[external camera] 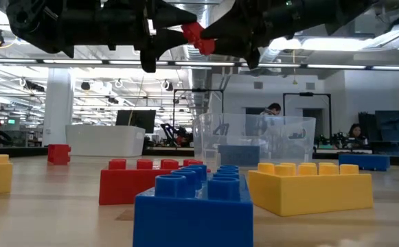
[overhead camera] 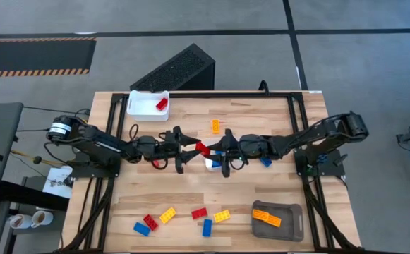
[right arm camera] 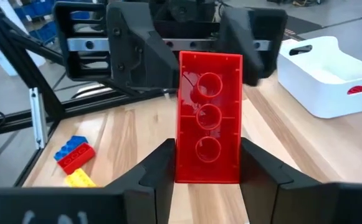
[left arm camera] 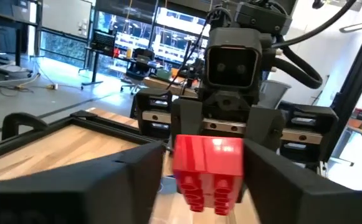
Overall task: Sort & place blocks by color
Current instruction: Put the red game piece into the white bin
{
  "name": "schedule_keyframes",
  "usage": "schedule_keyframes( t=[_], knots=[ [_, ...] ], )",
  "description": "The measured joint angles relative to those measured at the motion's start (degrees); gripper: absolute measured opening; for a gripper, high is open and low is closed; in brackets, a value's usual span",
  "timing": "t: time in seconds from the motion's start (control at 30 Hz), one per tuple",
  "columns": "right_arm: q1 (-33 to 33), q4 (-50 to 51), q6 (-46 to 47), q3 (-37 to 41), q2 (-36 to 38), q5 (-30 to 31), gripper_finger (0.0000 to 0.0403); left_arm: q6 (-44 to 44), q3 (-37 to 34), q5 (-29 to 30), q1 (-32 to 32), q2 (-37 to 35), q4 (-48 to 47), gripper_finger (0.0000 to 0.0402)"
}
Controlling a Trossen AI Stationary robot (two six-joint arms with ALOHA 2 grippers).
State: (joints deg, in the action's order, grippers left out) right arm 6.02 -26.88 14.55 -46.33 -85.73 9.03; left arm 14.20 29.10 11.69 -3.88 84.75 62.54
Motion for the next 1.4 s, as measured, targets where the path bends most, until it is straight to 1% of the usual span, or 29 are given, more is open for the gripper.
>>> schedule_keyframes(
  t=[0.1,0.13,0.37,0.43,0.57,0.63,0.73,0.77,0.83,0.93,1.0,1.07,1.17,1.2,1.4],
  knots=[
    [-0.04,0.07,-0.04,0.0,0.0,0.05,0.0168,-0.73,0.0,-0.32,0.01,-0.02,0.04,0.0117],
    [-0.05,0.07,0.23,0.0,0.0,0.03,0.0173,-0.82,0.0,-0.48,-0.02,-0.04,0.04,0.0104],
    [-0.78,1.54,1.06,0.0,0.0,0.11,0.0207,-0.79,0.0,0.68,0.02,-0.02,-1.51,0.0104],
    [-1.17,2.99,1.78,0.0,0.02,0.07,0.0216,-0.78,0.0,2.4,-0.04,-0.02,-2.85,0.0104],
    [-2.14,6.84,3.08,0.0,0.02,0.15,0.0226,0.24,-0.02,9.31,0.31,-0.02,-8.39,0.0104],
    [-2.72,8.59,3.76,0.0,0.02,0.07,0.0227,0.44,-0.04,11.65,0.82,-0.39,-11.16,0.0104],
    [-3.58,10.63,4.92,0.0,0.02,0.09,0.0226,0.46,-0.04,13.85,2.1,-3.2,-16.37,0.0104],
    [-3.71,11.12,4.96,0.0,0.02,0.08,0.0225,0.18,-0.04,15.46,2.68,-4.64,-19.21,0.0104],
    [-4.04,12.04,5.07,0.0,0.02,0.16,0.0223,-0.11,-0.04,20.58,3.93,-7.6,-25.54,0.0104],
    [-4.16,13.01,5.09,0.0,0.02,0.12,0.0222,0.05,-0.05,27.68,6.46,-13.23,-36.2,0.0104],
    [-4.15,13.38,5.09,0.0,0.02,0.1,0.0221,0.06,-0.04,30.3,8.96,-17.02,-43.27,0.0104],
    [-4.17,13.21,5.34,0.0,0.02,0.12,0.0222,0.68,-0.04,31.59,12.71,-19.98,-50.55,0.0104],
    [-4.19,13.1,6.01,0.0,0.02,0.16,0.0221,4.34,-0.04,31.32,19.18,-22.14,-57.96,0.0104],
    [-4.19,13.1,6.03,0.0,0.02,0.14,0.0221,4.55,-0.07,30.81,21.12,-22.35,-58.97,0.0104],
    [-4.19,12.99,6.05,0.0,0.02,0.14,0.0221,5.13,-0.04,27.33,30.34,-22.56,-58.6,0.0104]
  ],
)
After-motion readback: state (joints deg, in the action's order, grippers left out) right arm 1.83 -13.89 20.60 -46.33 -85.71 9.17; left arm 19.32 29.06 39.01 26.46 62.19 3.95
